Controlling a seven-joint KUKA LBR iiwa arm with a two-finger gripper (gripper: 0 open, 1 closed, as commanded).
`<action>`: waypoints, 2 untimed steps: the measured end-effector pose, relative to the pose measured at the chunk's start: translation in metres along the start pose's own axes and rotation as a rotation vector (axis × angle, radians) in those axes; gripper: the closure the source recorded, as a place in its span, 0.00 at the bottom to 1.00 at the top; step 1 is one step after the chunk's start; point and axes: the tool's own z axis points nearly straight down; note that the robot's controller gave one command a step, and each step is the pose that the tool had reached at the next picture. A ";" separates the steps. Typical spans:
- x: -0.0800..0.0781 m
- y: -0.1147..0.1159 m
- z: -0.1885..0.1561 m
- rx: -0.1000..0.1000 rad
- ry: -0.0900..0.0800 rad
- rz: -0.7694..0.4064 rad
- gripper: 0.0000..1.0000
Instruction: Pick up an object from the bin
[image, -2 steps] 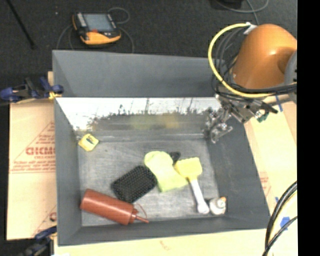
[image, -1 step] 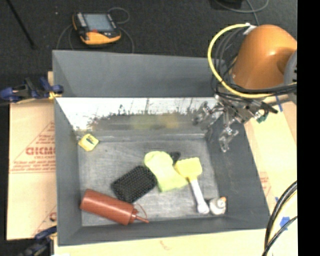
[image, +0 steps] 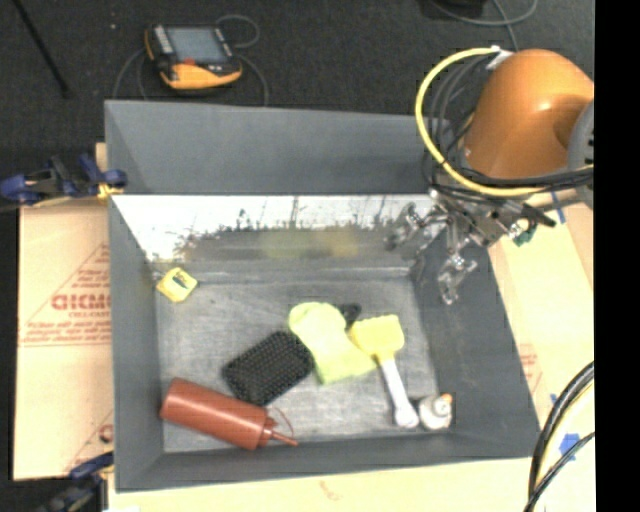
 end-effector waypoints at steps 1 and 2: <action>-0.001 0.004 0.035 0.007 -0.004 -0.061 0.00; -0.016 0.057 0.059 -0.001 0.003 -0.045 0.00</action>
Offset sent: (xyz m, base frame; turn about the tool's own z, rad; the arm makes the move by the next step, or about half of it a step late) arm -0.0424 0.1260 -0.0697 0.0149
